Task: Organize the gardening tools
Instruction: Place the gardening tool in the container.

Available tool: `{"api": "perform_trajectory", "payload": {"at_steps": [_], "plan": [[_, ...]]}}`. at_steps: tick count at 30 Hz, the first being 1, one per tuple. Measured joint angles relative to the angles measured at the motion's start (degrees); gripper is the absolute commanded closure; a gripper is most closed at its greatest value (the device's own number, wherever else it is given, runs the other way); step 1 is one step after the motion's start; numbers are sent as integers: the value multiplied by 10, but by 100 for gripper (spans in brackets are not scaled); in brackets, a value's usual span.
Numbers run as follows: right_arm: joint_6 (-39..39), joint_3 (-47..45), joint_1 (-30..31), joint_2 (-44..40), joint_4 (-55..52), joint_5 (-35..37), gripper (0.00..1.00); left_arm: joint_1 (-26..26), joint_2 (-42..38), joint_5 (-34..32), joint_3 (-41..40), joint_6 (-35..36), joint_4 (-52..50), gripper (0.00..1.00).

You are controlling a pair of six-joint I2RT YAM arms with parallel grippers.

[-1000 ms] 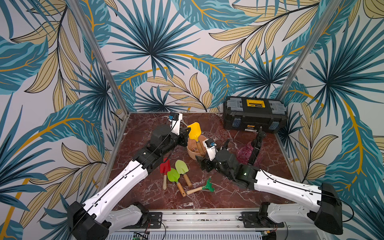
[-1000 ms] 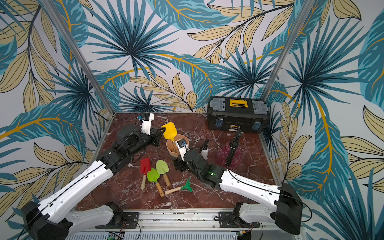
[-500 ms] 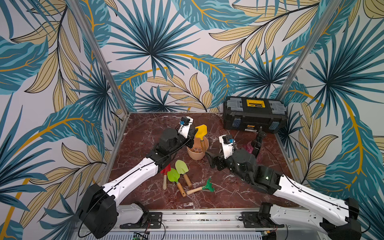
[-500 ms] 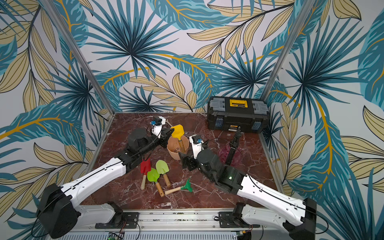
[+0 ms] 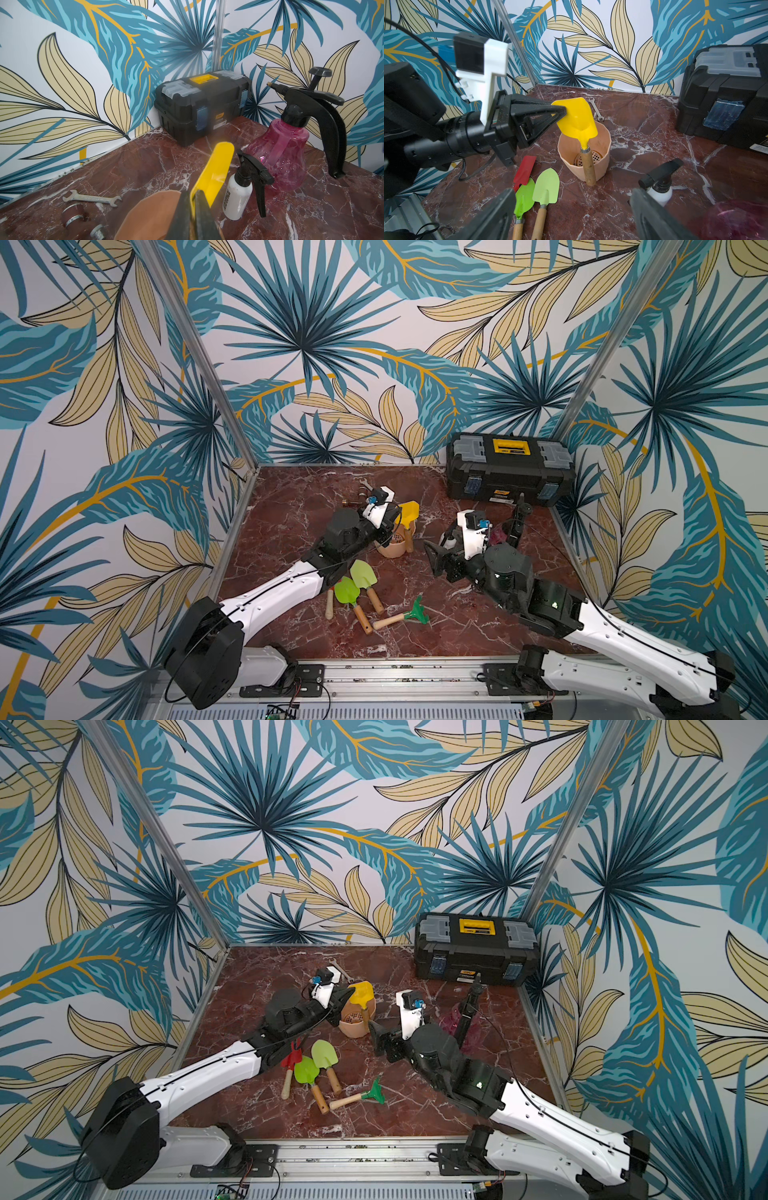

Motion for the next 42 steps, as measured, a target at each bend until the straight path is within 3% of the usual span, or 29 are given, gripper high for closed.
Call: {"api": "perform_trajectory", "payload": {"at_steps": [11,25,42], "plan": [[0,-17,0,0,5,2,9,-14,-61,-40,7,61,12,100],[0,-21,0,0,22,0,9,-31,18,-85,-65,94,76,100],[-5,-22,0,0,35,0,9,-41,47,-80,-91,83,126,86]]}}
